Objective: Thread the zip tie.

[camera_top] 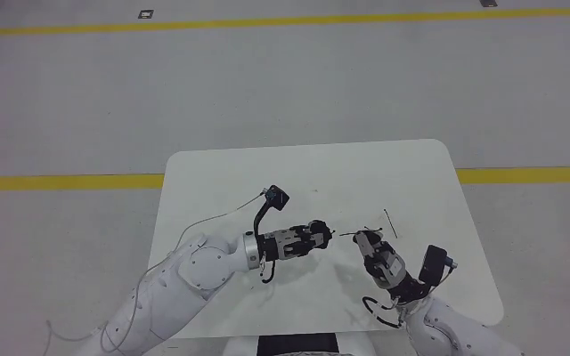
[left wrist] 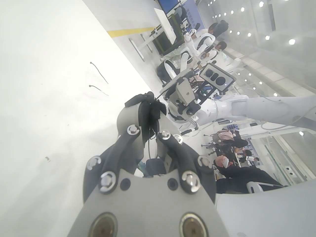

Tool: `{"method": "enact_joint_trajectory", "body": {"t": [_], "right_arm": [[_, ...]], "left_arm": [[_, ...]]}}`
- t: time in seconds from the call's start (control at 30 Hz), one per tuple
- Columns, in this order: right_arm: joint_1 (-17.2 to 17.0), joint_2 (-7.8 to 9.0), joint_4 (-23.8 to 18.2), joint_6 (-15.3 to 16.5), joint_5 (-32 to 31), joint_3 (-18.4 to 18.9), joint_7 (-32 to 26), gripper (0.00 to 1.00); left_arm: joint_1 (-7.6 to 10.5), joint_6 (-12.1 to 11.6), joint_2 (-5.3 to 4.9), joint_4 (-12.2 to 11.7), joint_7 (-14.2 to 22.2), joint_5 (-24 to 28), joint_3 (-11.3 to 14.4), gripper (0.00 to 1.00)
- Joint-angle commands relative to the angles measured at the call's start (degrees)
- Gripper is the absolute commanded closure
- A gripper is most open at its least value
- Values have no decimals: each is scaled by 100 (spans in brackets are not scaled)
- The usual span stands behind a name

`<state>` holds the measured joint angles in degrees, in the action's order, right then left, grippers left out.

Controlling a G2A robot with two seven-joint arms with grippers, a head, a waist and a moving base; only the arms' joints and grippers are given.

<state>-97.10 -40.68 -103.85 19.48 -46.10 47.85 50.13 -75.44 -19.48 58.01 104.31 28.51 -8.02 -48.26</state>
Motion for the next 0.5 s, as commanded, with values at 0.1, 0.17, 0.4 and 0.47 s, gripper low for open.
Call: {"method": "enact_joint_trajectory", "body": {"t": [0.1,0.17,0.4,0.47], "right_arm": [[138,-107,125,0,-38,-118,63,100],[177,-144,166,0,-47,-149,73,100],[274,-264,263,0,-73,-173,100,100],[286,-296,281,0,-83,-163,98,100]], "left_arm": [[0,0,0,0,0,0,0,100],[0,0,0,0,0,0,0,100],[0,0,0,0,0,0,0,100],[0,0,0,0,0,0,0,100]]}}
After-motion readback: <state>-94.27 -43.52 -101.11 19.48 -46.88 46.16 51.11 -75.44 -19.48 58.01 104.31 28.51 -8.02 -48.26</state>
